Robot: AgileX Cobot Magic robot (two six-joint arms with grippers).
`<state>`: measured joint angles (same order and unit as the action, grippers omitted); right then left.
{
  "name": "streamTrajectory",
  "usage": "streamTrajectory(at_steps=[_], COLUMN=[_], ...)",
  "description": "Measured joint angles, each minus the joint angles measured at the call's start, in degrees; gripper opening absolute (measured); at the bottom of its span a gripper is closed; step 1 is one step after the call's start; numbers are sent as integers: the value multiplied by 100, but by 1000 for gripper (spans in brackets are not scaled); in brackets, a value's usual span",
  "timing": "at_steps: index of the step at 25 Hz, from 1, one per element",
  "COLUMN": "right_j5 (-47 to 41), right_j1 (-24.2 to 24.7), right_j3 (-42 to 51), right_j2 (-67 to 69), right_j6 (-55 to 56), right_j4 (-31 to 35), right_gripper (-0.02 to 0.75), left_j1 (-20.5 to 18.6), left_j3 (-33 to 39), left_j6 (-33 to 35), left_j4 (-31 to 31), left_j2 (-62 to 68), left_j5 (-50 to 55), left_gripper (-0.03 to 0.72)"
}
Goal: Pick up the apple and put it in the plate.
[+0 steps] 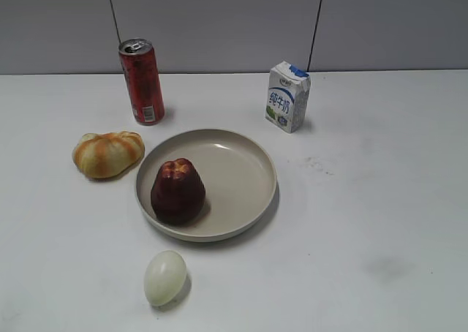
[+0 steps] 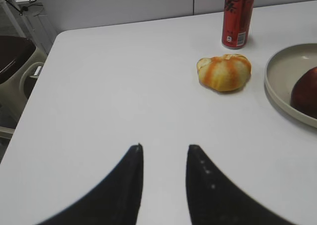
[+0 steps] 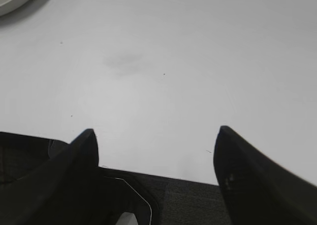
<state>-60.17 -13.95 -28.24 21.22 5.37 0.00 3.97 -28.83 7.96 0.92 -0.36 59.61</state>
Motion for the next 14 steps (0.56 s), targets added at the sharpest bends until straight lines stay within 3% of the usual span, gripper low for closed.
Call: streamTrajectory(at_steps=[3,10,14], right_j5=[5,10,11], right_j1=[101,895,1016], right_j3=[0,0,0], right_j2=[-213,-1555,-2127], right_j6=[-5,-5,-5], right_j4=[51,63,70], right_gripper=[575,574,574], left_j1=[0,0,0], left_j3=[0,0,0], left_j6=[0,0,0], left_j4=[0,0,0], left_j2=[0,0,0], left_j5=[0,0,0], left_gripper=[236,236,236])
